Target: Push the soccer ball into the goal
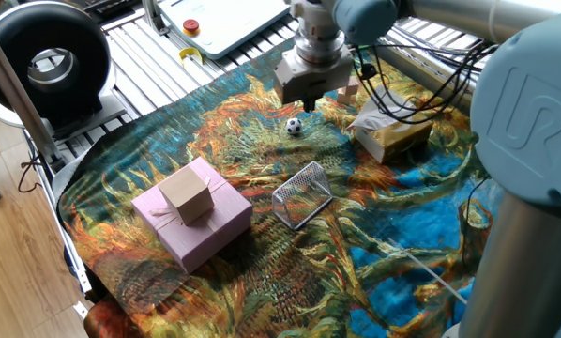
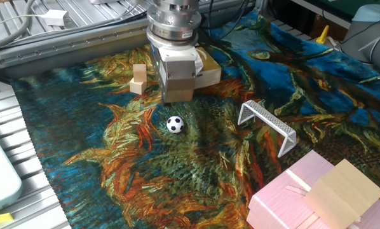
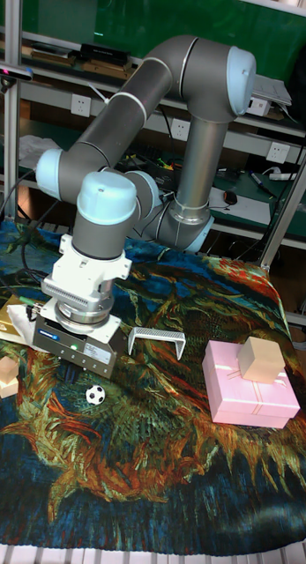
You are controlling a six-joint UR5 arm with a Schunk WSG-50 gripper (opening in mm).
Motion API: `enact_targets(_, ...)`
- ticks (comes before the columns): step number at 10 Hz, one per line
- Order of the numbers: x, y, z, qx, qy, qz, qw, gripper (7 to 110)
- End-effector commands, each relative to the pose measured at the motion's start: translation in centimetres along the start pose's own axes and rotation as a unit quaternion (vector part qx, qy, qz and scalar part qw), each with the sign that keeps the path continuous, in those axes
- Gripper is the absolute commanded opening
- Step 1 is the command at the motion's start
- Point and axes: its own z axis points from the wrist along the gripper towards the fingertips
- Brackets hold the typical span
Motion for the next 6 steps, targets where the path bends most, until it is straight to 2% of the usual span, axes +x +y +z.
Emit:
enact_targets(1, 0.0, -0.8, 0.7, -0.006, -0.005, -0.006, 1.0000, 7)
enact_targets(3, -0.1, -0.1, 1.3, -0.007, -0.007, -0.002, 0.9999, 7)
enact_targets(6, 0.0, 1.0, 1.2, -0.007, -0.006, 0.006, 0.9999, 7)
